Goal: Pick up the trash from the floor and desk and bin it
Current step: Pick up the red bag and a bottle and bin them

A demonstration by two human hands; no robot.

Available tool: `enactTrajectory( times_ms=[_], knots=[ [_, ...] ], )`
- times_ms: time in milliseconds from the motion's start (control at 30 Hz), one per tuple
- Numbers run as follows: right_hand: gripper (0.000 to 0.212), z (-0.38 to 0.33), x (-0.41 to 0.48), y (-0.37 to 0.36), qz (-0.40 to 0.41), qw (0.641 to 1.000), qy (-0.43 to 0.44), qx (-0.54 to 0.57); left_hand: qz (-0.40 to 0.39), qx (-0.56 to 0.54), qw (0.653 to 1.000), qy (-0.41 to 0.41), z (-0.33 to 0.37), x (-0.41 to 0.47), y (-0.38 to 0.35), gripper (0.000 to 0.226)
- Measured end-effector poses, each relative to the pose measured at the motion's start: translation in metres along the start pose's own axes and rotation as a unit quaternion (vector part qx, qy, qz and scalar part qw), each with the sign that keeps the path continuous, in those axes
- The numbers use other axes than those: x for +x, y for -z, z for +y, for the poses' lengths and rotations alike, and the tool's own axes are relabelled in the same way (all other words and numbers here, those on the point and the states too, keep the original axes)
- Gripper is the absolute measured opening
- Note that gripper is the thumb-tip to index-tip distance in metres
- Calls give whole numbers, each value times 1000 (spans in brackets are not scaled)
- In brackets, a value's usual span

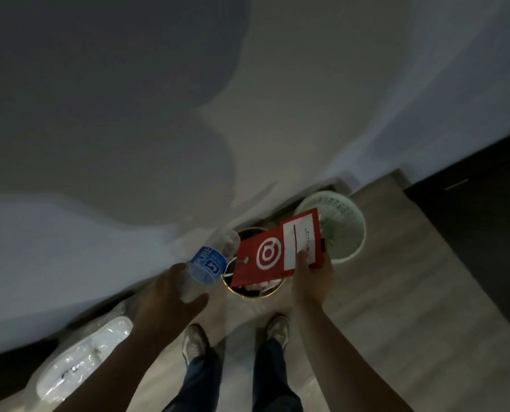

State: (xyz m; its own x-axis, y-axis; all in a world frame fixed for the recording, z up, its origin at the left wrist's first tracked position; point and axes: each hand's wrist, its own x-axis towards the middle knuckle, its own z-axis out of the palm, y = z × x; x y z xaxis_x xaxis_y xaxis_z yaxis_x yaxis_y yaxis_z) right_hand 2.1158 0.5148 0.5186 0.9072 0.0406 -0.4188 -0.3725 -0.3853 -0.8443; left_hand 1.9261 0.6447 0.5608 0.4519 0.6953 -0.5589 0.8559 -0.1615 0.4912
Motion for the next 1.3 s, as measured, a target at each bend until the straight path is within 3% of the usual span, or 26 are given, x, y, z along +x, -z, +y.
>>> enactTrajectory(
  times_ms=[233, 433, 700, 867, 1000, 1067, 1200, 1300],
  knots=[
    [34, 74, 54, -60, 34, 999, 15, 8, 5, 13, 999, 47, -46, 53, -57, 69],
    [37, 147, 74, -97, 21, 999, 30, -10, 7, 17, 999, 48, -85, 89, -91, 63],
    [30, 218, 83, -103, -31, 977, 57, -202, 5, 29, 998, 49, -115, 113, -110, 65],
    [26, 233, 97, -93, -69, 936, 13, -345, 4, 39, 999, 24, -114, 123, -121, 61],
    [26, 241, 109, -96, -130, 926, -41, -351, -7, 39, 999, 5, -107, 130, -131, 56],
    [34, 243, 114, -103, -166, 928, -69, -327, -9, 44, 999, -6, -106, 135, -137, 57],
    [72, 248, 131, -111, -195, 930, -170, -260, -6, 72, 997, -11, -108, 148, -149, 66],
    [69, 256, 143, -100, -142, 929, -162, -302, -16, 83, 996, -7, -106, 155, -154, 70]
  ],
)
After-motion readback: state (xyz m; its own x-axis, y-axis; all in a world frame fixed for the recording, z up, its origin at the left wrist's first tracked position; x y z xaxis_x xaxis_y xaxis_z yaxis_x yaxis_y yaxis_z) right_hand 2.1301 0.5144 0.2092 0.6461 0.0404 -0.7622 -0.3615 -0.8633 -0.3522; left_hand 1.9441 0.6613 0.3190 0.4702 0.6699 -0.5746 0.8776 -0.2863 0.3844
